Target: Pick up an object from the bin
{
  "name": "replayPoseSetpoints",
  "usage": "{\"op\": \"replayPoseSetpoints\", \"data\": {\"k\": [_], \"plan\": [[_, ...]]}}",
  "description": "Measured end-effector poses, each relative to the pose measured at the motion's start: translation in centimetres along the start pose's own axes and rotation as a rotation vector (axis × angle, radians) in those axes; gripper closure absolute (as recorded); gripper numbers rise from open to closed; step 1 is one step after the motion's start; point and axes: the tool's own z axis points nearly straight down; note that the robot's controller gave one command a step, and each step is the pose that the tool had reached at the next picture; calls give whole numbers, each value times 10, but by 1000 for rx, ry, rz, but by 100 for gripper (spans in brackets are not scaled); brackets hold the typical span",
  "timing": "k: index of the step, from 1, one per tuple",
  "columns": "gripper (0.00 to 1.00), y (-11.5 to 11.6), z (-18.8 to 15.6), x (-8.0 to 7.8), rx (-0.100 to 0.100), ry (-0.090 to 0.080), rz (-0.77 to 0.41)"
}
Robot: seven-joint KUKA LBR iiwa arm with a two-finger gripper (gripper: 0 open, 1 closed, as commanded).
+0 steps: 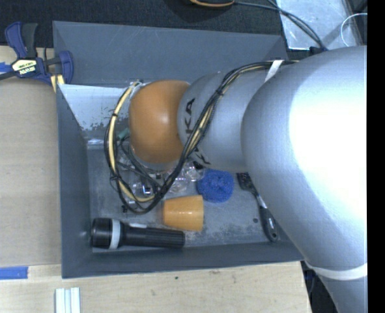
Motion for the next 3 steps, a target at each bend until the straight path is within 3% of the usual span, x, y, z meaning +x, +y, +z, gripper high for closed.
{"op": "replayPoseSetpoints", "data": {"k": [1, 2, 3], "plan": [[0, -9, -72, 34, -6, -1, -46], [0, -81, -30, 62, 1, -2, 22], [0, 10, -1, 42, -4, 1, 228]]}}
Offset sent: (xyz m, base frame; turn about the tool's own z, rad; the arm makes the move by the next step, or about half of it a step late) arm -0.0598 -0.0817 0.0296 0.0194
